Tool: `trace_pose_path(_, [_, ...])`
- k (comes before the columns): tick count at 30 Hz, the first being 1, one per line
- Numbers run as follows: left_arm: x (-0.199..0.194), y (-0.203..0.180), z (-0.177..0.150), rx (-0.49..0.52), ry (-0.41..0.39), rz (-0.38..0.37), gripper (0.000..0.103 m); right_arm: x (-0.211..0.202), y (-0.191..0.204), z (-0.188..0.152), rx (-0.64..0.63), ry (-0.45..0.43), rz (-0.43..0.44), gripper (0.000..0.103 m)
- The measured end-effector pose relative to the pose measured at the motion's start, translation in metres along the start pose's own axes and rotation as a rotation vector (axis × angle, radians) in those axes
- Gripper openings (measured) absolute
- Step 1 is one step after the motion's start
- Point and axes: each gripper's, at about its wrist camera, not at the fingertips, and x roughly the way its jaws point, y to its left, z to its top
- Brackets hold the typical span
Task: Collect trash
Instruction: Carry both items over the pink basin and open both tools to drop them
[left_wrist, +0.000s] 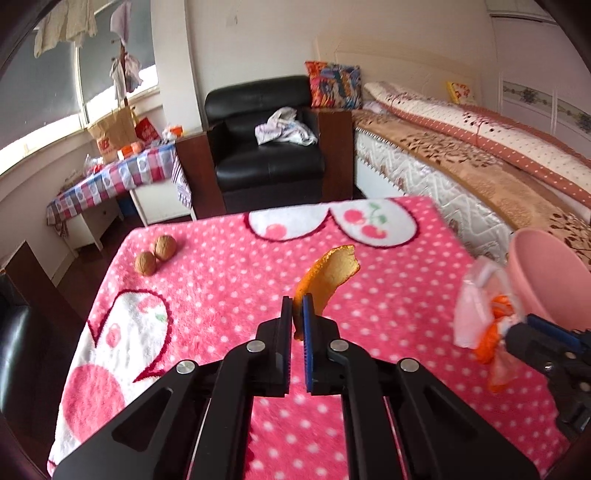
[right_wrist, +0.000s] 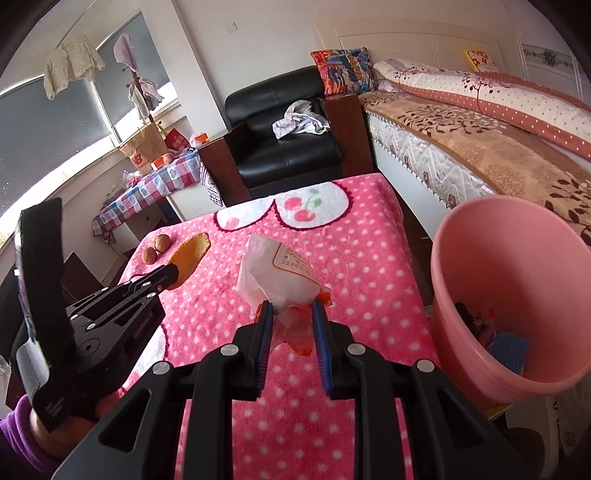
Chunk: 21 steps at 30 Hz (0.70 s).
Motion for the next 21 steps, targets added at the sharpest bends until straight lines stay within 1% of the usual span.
trace_pose_path(6, [-0.02,-0.013,0.0,0.015,-0.032,-0.032,0.005,-0.019,0.002,-0.005,-0.025,-0.03,-0.012,0.021])
trace_pose_path(14, [-0.035,-0.026,-0.002,0.012,-0.054,-0.041,0.005,-0.037,-0.003,-0.006,-0.018,-0.059,-0.026,0.021])
trace_pose_path(21, [-0.047,-0.04,0.0,0.033,-0.079,-0.06,0.005,-0.052,-0.009,-0.004,-0.004,-0.095,-0.039,0.021])
